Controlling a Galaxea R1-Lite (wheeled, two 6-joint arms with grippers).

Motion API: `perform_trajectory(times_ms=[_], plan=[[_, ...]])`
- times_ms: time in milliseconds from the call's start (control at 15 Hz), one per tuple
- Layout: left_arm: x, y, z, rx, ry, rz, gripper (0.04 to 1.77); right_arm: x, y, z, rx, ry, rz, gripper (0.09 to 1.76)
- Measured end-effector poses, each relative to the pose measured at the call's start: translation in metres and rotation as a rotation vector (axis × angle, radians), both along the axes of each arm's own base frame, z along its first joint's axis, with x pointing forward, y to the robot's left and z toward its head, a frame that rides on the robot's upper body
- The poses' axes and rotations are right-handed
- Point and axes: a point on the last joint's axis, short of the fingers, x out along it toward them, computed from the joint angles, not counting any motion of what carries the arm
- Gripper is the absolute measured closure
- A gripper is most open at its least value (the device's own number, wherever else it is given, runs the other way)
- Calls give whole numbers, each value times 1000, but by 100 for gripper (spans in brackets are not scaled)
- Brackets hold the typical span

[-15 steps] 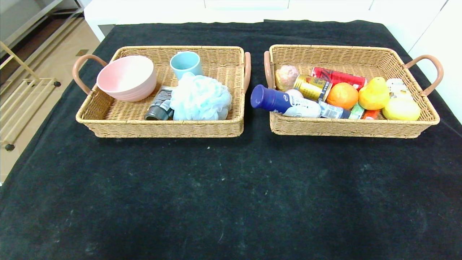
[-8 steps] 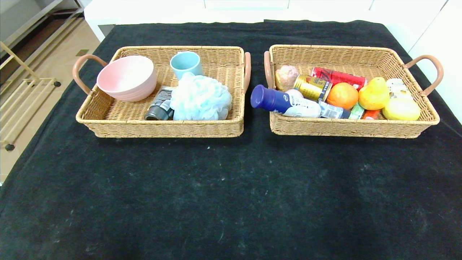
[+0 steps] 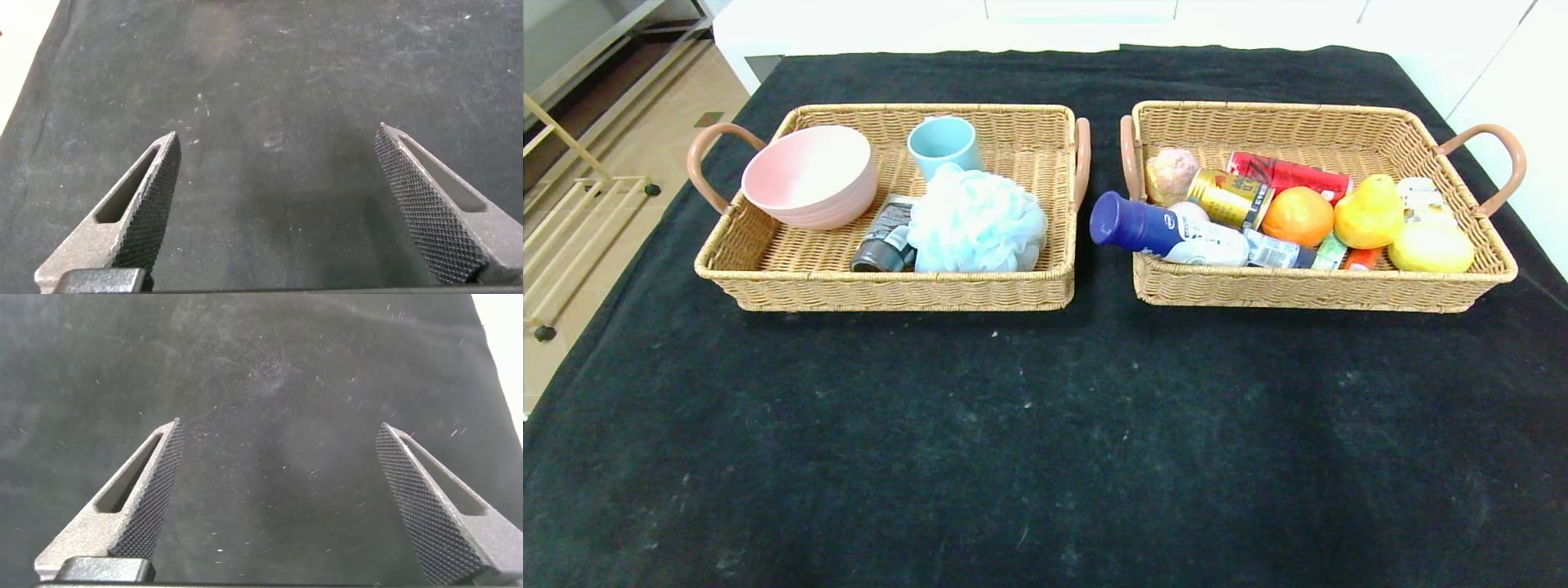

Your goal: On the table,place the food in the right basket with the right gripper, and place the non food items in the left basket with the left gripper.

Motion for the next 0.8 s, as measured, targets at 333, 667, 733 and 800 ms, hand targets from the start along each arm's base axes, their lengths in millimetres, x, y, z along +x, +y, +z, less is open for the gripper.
perform_trajectory(times_ms=[333, 667, 733, 800], plan=[[0, 0, 1, -32, -9, 9, 9, 0, -1, 0, 91, -4, -29, 14], [0, 0, 0, -43, -4, 9, 9, 0, -1, 2, 91, -19, -28, 14], [0, 0, 1, -46, -9, 10, 9, 0, -1, 2, 92, -19, -28, 14], [0, 0, 1, -51, -10, 11, 9, 0, -1, 2, 93, -19, -27, 14]])
